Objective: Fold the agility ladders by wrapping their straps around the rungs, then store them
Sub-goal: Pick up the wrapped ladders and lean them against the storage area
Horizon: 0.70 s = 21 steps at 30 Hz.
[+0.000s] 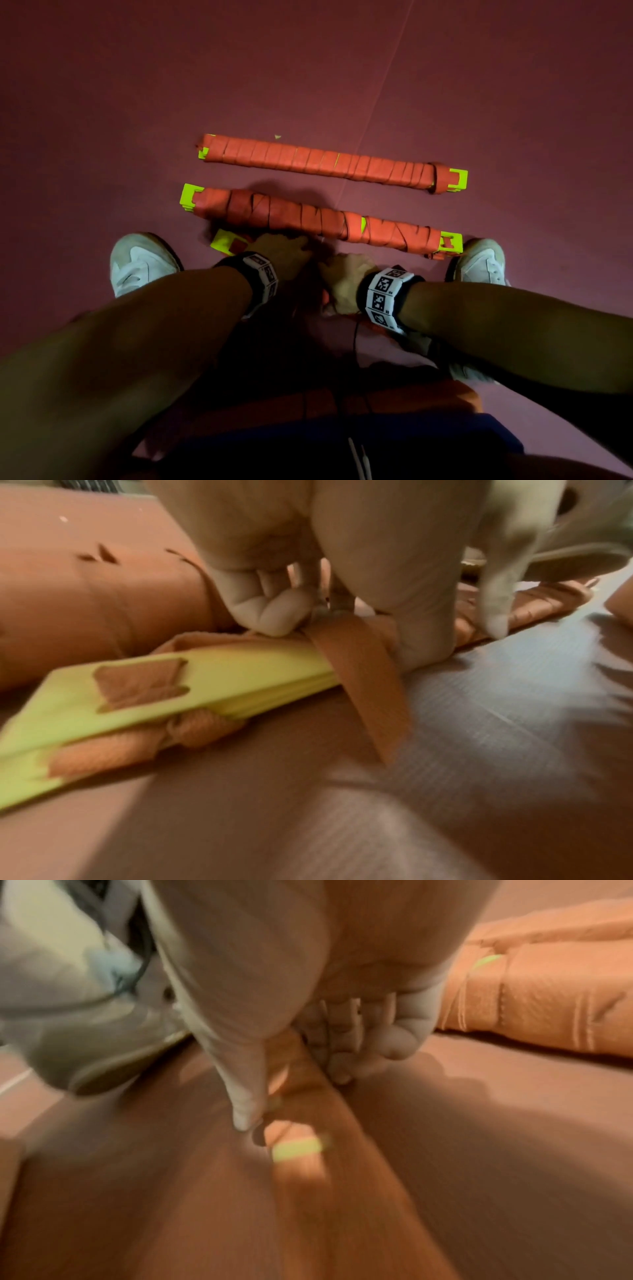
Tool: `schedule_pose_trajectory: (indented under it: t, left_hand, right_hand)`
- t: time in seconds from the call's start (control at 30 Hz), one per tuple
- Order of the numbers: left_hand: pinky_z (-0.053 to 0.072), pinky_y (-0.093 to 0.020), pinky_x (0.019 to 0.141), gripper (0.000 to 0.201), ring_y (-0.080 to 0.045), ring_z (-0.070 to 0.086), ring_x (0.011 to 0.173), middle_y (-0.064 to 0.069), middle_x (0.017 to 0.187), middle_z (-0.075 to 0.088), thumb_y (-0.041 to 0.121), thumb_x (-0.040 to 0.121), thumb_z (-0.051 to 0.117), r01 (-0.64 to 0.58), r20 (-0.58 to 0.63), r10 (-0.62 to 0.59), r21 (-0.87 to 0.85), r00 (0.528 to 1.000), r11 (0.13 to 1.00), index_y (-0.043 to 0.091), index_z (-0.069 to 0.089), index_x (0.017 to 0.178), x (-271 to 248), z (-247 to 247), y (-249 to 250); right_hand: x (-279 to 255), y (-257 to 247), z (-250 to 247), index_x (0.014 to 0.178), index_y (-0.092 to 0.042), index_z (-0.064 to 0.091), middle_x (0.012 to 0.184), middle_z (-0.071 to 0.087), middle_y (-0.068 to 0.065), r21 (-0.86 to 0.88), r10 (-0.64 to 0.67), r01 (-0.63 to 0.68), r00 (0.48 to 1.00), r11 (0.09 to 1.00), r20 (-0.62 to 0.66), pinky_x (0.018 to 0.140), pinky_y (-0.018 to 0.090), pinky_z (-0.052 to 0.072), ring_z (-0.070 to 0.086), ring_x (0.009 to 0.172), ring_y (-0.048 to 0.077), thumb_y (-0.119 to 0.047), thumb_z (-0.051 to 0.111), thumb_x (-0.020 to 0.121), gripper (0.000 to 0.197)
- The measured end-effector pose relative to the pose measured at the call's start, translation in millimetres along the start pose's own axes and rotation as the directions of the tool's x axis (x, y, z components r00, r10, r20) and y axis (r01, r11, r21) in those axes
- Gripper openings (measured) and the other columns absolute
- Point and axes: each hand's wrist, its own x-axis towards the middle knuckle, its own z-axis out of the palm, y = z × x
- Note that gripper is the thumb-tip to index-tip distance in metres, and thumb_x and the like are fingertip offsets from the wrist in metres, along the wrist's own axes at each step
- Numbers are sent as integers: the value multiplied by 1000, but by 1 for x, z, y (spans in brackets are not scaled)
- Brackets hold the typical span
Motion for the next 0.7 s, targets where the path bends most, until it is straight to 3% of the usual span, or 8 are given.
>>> schedule_pose_trajectory:
  t: [0.1,0.2,0.3,0.37,0.43,0.5,0.6,0.7]
  left_hand:
    - [50,-44,94,58,-34,57,124,-2,143,49,43,93,63,-29,59,27,25,998,999,29,44,146,-4,-5,-4]
    - [50,-44,93,42,-35,60,122,-5,138,59,41,104,43,-53,56,48,81,997,995,29,47,144,-5,-9,-2]
    - [50,-42,93,41,-34,60,122,-5,139,58,38,106,38,-84,51,78,121,996,989,29,46,145,-10,-13,-10]
    - [51,-40,92,42,-33,60,121,-5,140,58,40,106,39,-107,59,99,139,993,985,31,44,147,-15,-19,-23]
    - [50,-39,90,43,-32,62,117,-5,135,61,44,104,42,-92,69,82,158,994,983,33,44,146,-22,-26,-36]
    - [53,-39,89,42,-32,63,113,-6,129,64,49,102,43,-73,53,65,168,996,983,32,49,140,-27,-32,-46]
    - [53,-36,83,42,-32,66,108,-3,127,65,47,96,55,-42,28,38,187,999,981,33,51,135,-37,-46,-55]
    - [51,-37,86,61,-30,64,110,0,127,64,47,85,68,-28,13,26,180,1000,983,36,45,140,-50,-59,-66]
  right_hand:
    - [-3,-4,8,134,-12,44,124,61,10,-68,-18,13,997,998,-79,82,42,58,64,105,36,-55,70,80,74]
    - [-4,-7,9,130,-11,51,120,64,9,-124,-73,63,994,990,-78,81,40,58,65,104,35,-54,65,83,66]
    - [-1,-11,8,132,-14,54,123,64,8,-261,-94,79,995,962,-45,84,36,55,64,107,32,-51,59,90,56]
    - [5,-17,-4,138,-18,52,128,63,10,-320,-78,57,995,946,-55,91,39,53,63,113,32,-47,41,101,48]
    - [7,-23,-21,146,-11,41,136,58,17,-333,-116,72,987,940,-114,96,45,50,57,121,36,-32,27,108,46]
    - [4,-28,-35,142,-3,41,136,56,19,-231,-72,28,981,973,-183,92,46,49,56,122,38,-21,29,108,40]
    - [-5,-32,-55,134,-6,45,126,61,13,-79,2,-19,977,997,-212,80,47,52,63,110,39,-28,44,103,38]
    - [-11,-34,-75,146,-11,33,129,58,12,-51,-12,2,981,999,-191,81,47,51,63,110,40,-43,62,93,68]
